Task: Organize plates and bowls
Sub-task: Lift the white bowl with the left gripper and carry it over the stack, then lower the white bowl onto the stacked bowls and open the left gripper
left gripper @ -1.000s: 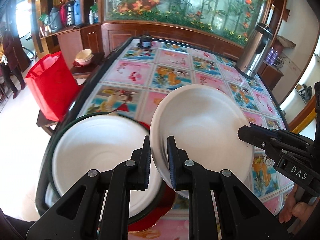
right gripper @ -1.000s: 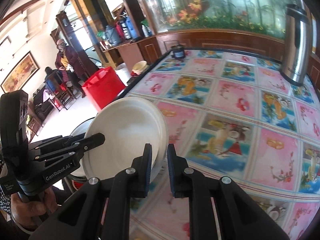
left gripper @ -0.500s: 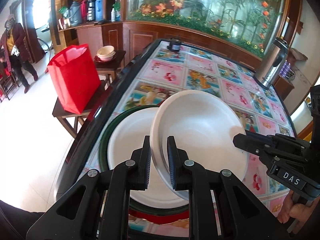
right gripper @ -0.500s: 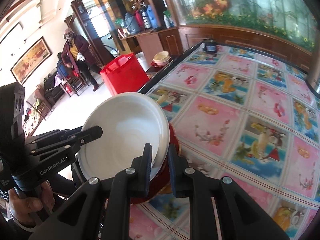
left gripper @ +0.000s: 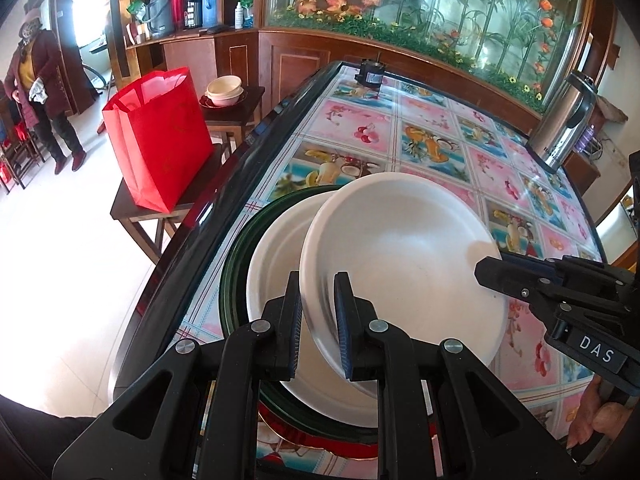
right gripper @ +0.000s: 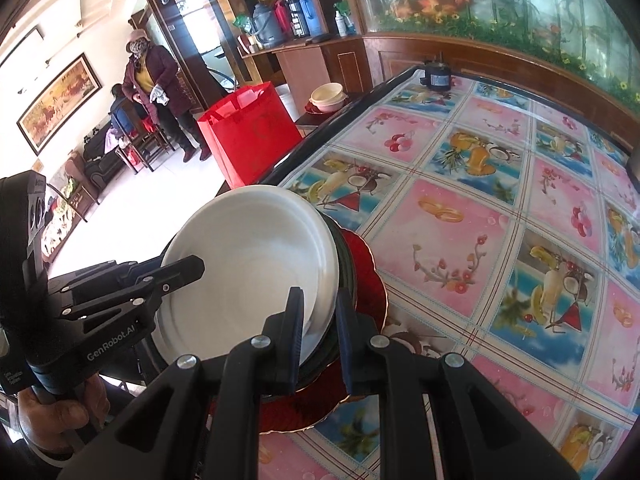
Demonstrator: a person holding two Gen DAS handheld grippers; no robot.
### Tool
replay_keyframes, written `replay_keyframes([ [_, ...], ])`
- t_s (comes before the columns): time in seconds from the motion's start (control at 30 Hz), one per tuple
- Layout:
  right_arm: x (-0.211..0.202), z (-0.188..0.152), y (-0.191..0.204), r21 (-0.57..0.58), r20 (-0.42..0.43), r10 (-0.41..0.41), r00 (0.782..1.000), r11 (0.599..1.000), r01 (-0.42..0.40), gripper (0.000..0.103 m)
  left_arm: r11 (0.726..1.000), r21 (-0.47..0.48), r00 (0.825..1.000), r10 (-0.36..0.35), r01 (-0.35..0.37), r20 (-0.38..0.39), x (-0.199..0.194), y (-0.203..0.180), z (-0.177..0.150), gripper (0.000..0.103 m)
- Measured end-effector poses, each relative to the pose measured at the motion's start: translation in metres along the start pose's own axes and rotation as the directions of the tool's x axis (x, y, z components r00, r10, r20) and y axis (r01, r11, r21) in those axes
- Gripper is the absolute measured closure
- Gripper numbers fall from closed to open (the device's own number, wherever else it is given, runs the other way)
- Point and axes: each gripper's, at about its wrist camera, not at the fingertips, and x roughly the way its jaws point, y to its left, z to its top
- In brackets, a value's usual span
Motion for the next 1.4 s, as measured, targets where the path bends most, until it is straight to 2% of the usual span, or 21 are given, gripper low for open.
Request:
replay_keyframes([
  [0.6, 0.014, -0.002, 0.008, -0.036, -0.024, -0.062, 0.998, 0.997, 0.061, 0.087, 0.998, 0.033, 0.998, 0.052, -0.052, 0.022, 0.01, -0.001, -0.002, 0.088],
  [0.7, 0.015, -0.002, 0.008, -0.03, -0.026, -0.065, 0.998, 0.997, 0.064, 0.086, 0.998, 0.03, 0.998, 0.052, -0.052, 0.023, 0.011, -0.001, -0.002, 0.085],
  [0.8, 0.016, -0.003, 0.007, -0.022, -0.024, -0.065, 0.998, 0.998, 0.064, 0.074, 0.999, 0.027, 0.999, 0.037, -0.038, 0.018, 0.013, -0.002, -0.002, 0.068],
  [0.83, 0.015, -0.003, 0.006, -0.015, -0.019, -0.067, 0.998, 0.998, 0.067, 0.064, 0.999, 0.029, 0.999, 0.034, -0.035, 0.019, 0.013, -0.003, -0.002, 0.057],
  [0.87, 0.014, -0.003, 0.005, -0.012, -0.015, -0.072, 0.997, 0.997, 0.071, 0.054, 0.999, 0.033, 0.999, 0.026, -0.027, 0.021, 0.013, -0.004, -0.002, 0.051],
  [0.93, 0.013, -0.004, 0.004, -0.01, -0.007, -0.083, 0.997, 0.997, 0.083, 0.05, 0.999, 0.03, 0.999, 0.025, -0.026, 0.025, 0.012, -0.006, -0.002, 0.049],
  [1.0, 0.012, -0.004, 0.005, -0.006, -0.001, -0.089, 0.996, 0.996, 0.089, 0.05, 0.999, 0.023, 0.999, 0.03, -0.031, 0.033, 0.01, -0.008, -0.002, 0.047],
  [1.03, 0.011, -0.005, 0.005, -0.003, 0.003, -0.092, 0.996, 0.996, 0.092, 0.049, 1.0, 0.02, 0.999, 0.023, -0.024, 0.04, 0.007, -0.008, -0.003, 0.044],
  [1.1, 0.009, -0.006, 0.005, 0.003, 0.019, -0.11, 0.994, 0.994, 0.11, 0.04, 1.0, 0.015, 0.998, 0.024, -0.025, 0.06, 0.002, -0.009, -0.003, 0.038],
  [1.17, 0.004, -0.008, 0.007, 0.004, 0.048, -0.136, 0.99, 0.991, 0.136, 0.029, 0.999, 0.018, 0.996, 0.038, -0.04, 0.085, -0.005, -0.011, -0.005, 0.037],
  [1.23, -0.001, -0.01, 0.008, 0.013, 0.077, -0.167, 0.983, 0.986, 0.166, 0.024, 0.999, 0.009, 0.993, 0.04, -0.041, 0.114, -0.014, -0.012, -0.005, 0.037],
  [1.4, -0.016, -0.018, 0.01, 0.04, 0.134, -0.195, 0.971, 0.981, 0.192, 0.023, 0.998, 0.002, 0.983, 0.055, -0.056, 0.175, -0.032, -0.017, -0.01, 0.035],
])
